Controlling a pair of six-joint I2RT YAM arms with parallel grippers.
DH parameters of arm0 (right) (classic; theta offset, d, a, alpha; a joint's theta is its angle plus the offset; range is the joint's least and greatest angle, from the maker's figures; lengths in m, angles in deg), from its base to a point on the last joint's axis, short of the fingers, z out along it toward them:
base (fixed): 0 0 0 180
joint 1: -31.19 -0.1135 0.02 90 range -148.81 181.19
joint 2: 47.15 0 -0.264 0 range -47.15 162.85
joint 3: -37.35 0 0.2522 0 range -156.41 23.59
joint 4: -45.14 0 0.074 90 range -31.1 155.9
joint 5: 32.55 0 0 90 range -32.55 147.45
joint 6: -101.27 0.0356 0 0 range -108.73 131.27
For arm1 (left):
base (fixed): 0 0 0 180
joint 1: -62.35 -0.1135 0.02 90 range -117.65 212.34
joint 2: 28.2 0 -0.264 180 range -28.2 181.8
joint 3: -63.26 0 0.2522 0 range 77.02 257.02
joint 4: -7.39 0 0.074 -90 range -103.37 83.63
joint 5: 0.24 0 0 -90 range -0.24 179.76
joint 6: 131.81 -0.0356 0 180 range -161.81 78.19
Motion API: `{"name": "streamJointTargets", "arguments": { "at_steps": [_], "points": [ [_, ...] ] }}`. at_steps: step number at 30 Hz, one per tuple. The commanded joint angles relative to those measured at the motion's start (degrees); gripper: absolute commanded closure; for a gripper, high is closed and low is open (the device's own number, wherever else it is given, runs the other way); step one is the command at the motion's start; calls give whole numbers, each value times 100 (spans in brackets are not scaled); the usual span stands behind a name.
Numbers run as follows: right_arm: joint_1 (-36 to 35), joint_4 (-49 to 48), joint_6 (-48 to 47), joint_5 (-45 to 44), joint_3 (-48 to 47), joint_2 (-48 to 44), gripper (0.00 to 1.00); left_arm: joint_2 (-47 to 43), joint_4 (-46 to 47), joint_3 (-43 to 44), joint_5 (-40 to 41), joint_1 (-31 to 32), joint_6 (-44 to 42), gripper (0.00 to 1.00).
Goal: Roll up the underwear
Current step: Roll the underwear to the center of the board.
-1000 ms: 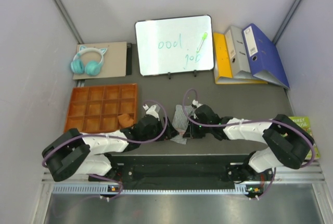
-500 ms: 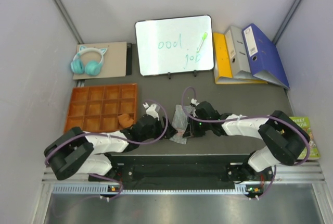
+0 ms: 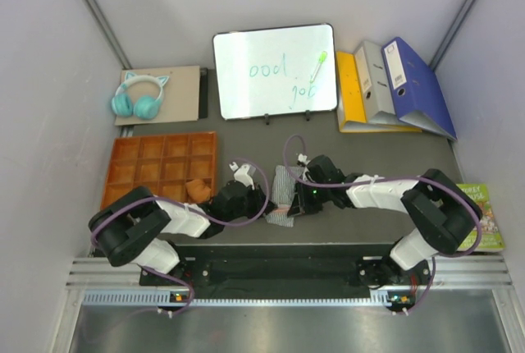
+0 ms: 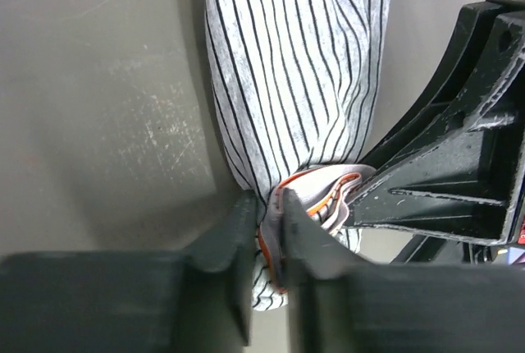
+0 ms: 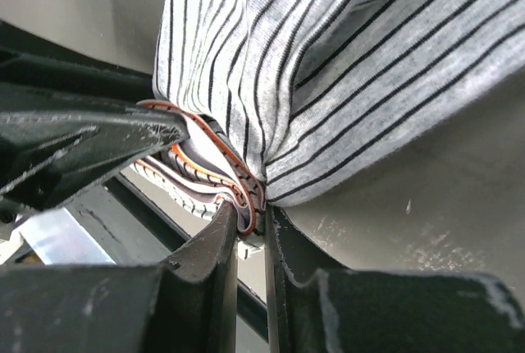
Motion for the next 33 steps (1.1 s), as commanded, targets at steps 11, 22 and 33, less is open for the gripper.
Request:
{"name": "streamJointTargets", "arguments": {
  "at_steps": [11,22,33],
  "points": [
    [18,2456,-1553,-1538,-1044,-1216,26,691,-2721,766,-896,-91,-129,100],
    [-1948,1481,-2519,-2855,-16,-3345,24,894,-3477,898,-1880,-346,-155,100],
    [-4049,111,-3671,-4621,72,-1958,34,1201,-4549,1205,-2628,-900,-928,100]
  ]
}}
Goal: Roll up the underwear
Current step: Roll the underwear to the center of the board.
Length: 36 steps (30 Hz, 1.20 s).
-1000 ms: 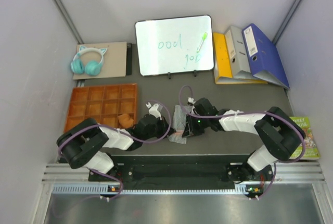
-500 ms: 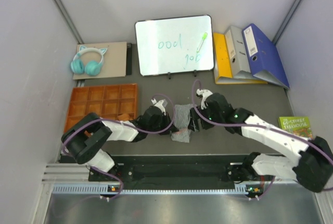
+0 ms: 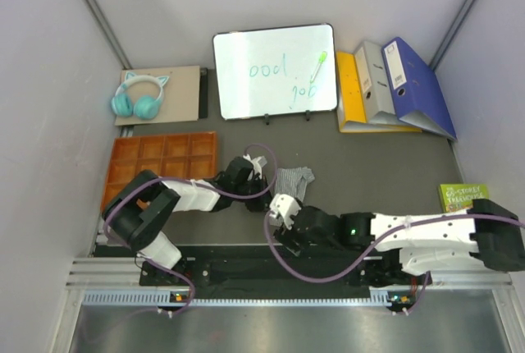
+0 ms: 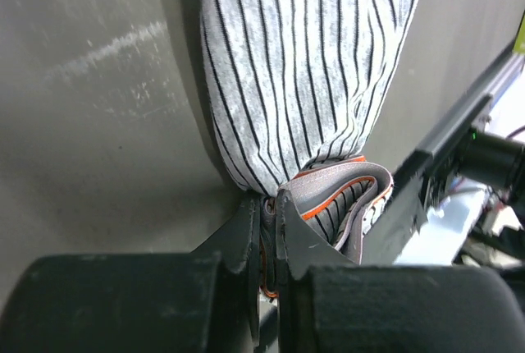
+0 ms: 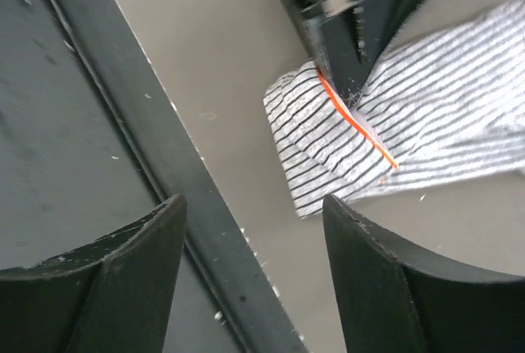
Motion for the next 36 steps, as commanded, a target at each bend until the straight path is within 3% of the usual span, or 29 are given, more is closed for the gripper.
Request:
{"name": "streamJointTargets", "arguments": {
  "at_steps": [1,7,22,36],
  "points": [
    [-547,-825,-784,-1106,-91,696,36,486,-2372,-242,-318,-85,-823,100],
    [-732,-1193,-1171,-1608,-92,1348,43,671,-2637,-13,-361,-199,-1079,100],
    [-733,-1556,-1198,-1424,31,1972,57,1049,-3024,365,-529,-340,-1448,100],
    [-935,-1055,-778,-1345,-390,1656,56,1181,-3051,427,-546,-393,-1501,100]
  ]
}}
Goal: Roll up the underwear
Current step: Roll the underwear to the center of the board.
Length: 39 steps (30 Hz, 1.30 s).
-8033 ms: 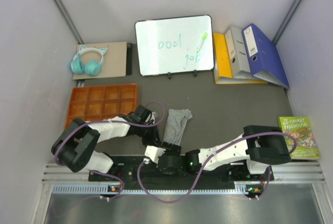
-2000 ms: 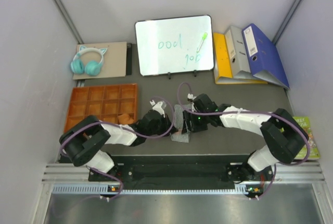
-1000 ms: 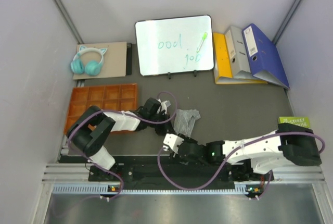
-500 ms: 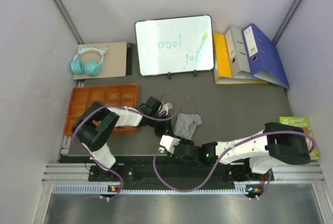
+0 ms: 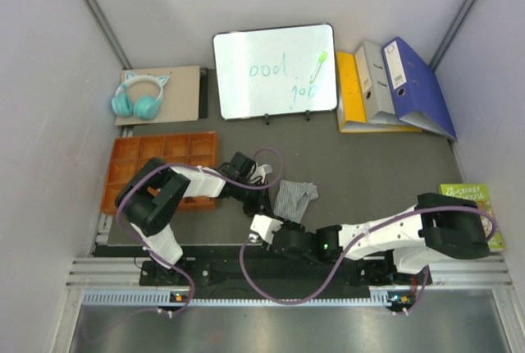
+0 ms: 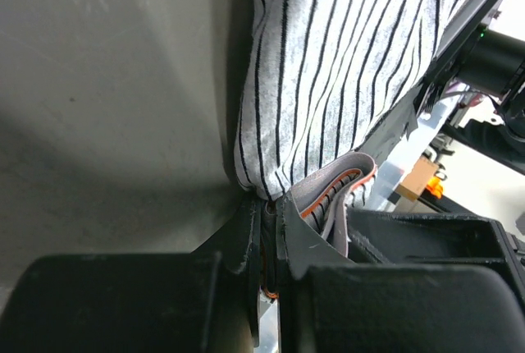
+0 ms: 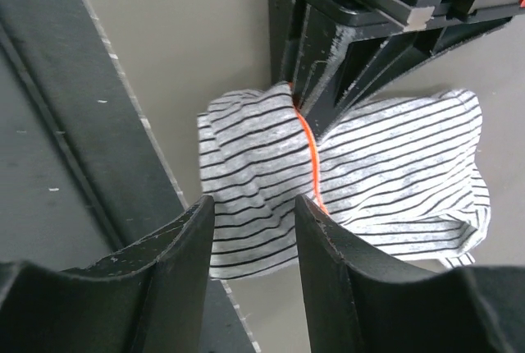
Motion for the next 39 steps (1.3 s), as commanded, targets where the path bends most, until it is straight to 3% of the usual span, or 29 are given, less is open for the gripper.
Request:
{"name": "streamJointTargets", "arguments": {
  "at_steps": [1,25,34,37,39],
  "points": [
    [-181,173,312,86,-251,-190,56,445,-1219,-369,1172,16,-566,100],
    [-172,-28,919,359,-84,714,55,436,-1210,-386,1154,7,-566,100],
    [363,34,1182,1359,-92,935,73,252,-1193,-395,1145,-10,-540,100],
    [513,288,1253,1772,-92,830,74,120,-1166,-395,1154,-124,-487,100],
    [593,341,1340,1923,-101,733,74,-65,-1140,-387,1145,-282,-408,89]
  ]
}}
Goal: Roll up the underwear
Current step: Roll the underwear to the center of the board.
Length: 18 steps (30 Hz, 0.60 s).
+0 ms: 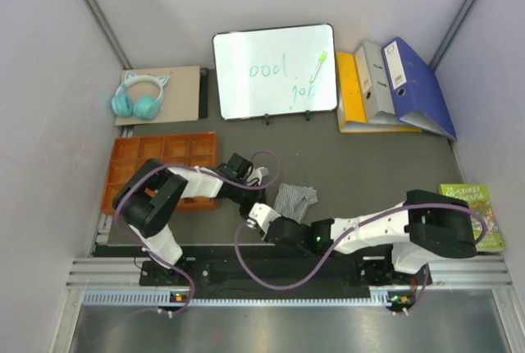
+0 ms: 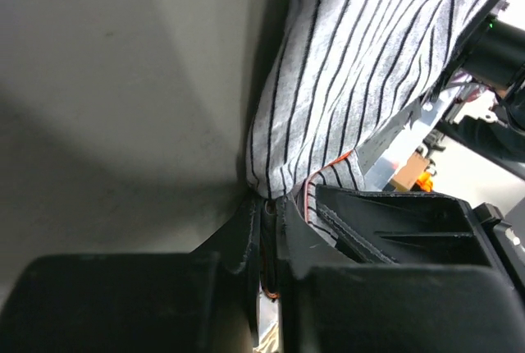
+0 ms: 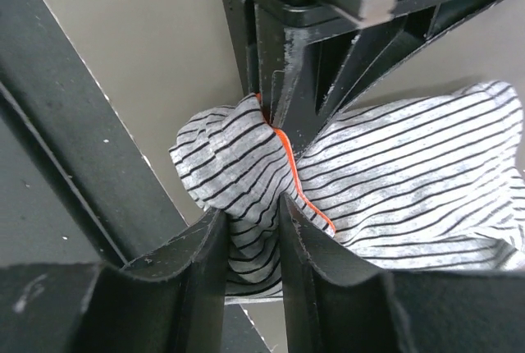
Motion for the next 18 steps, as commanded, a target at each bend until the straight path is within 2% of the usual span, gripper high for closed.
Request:
{"name": "streamJointTargets", "arguments": {
  "at_steps": [1,2,4,6,10,13,18],
  "points": [
    [250,472,558,1617,133,254,74,-152,-786,-325,1290,-224,-307,86],
    [267,481,611,1653,124,228,74,-249,-795,-316,1324,-329,-298,75],
    [259,552,681,1679,115,219,74,-512,-865,-255,1465,-426,-246,65],
    [259,569,804,1706,133,227,74,-671,-935,-141,1605,-470,-219,50],
    [259,552,989,1680,185,236,74,-1049,-1154,35,1763,-584,-210,41],
    [267,534,1050,1636,186,262,74,-1304,-1129,-96,1782,-602,-114,42],
    [259,543,1147,1566,177,298,74,-1656,-323,-833,1273,-593,316,43]
  ]
}}
